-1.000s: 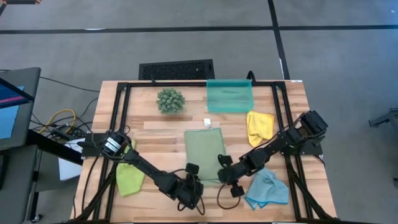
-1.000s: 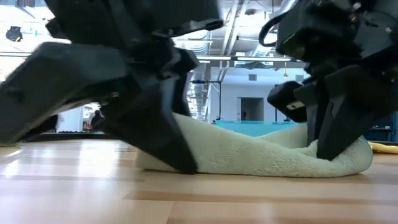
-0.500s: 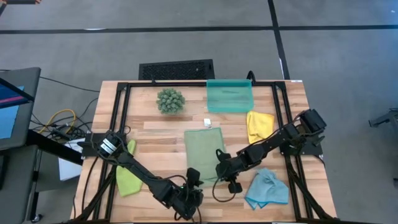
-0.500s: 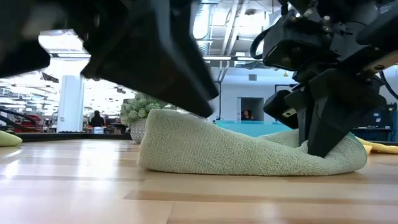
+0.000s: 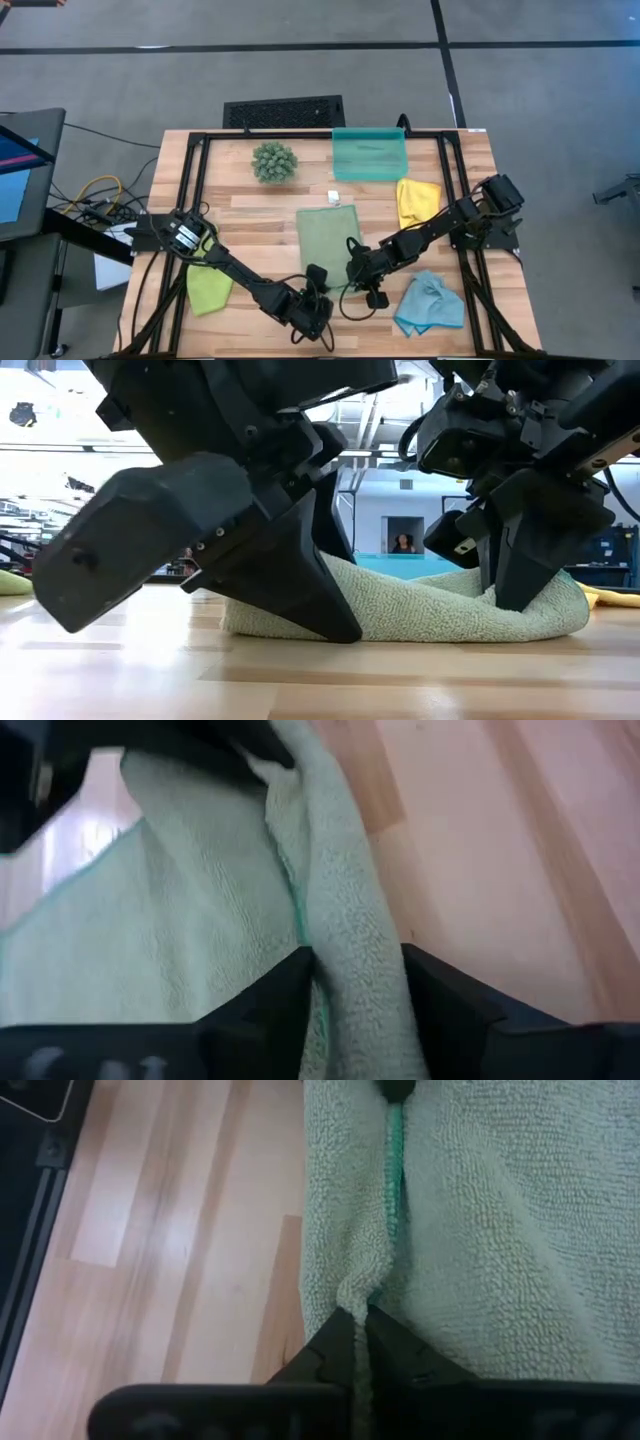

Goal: Roll microfiber towels into tight, uniform cylinder then place into a basket
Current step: Roll the dark green microfiber cloth

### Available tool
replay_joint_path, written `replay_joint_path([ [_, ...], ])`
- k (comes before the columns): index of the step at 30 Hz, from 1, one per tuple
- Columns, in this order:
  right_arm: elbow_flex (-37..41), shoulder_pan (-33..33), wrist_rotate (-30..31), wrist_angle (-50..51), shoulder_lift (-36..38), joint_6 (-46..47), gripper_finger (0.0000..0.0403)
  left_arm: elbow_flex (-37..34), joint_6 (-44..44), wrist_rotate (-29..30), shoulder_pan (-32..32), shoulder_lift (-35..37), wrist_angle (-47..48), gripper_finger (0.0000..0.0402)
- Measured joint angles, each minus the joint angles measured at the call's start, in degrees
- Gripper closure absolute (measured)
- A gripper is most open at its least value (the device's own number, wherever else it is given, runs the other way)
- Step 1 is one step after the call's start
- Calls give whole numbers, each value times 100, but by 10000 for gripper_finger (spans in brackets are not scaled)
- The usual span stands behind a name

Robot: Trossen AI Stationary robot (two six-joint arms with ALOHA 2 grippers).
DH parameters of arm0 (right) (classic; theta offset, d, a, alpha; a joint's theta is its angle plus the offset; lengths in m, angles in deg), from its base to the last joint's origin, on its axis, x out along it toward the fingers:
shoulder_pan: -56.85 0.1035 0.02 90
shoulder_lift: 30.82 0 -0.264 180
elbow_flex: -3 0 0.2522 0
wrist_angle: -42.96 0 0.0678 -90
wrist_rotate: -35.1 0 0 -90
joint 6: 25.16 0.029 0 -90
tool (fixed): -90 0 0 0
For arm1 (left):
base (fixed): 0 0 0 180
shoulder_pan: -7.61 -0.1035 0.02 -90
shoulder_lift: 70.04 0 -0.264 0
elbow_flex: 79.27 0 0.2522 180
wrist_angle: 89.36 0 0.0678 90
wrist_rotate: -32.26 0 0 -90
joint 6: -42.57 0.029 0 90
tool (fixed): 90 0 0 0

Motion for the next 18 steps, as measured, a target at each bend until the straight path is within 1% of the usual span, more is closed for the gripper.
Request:
replay_joint_path([
  [5, -2, 25, 2, 9, 2, -1, 363, 0, -161, -310, -7, 0, 50, 342],
  [7, -2, 37, -32, 0, 2, 0, 357, 0, -203, -331, 17, 0, 69, 378],
  [8, -3, 41, -68, 14, 4, -1, 351, 0, -212, -328, 24, 0, 87, 388],
  [12, -4, 39, -315, 194, 20, -46, 313, 0, -330, -345, 24, -1, 114, 389],
  [15, -2, 41, -333, 439, 139, -48, 282, 0, -361, -416, 24, -1, 117, 392],
  [16, -2, 48, -283, 558, 199, -48, 273, 0, -382, -435, 22, 0, 117, 395],
  [18, 6, 142, 75, 680, 369, -55, 260, -17, -420, -434, 22, 0, 111, 397],
])
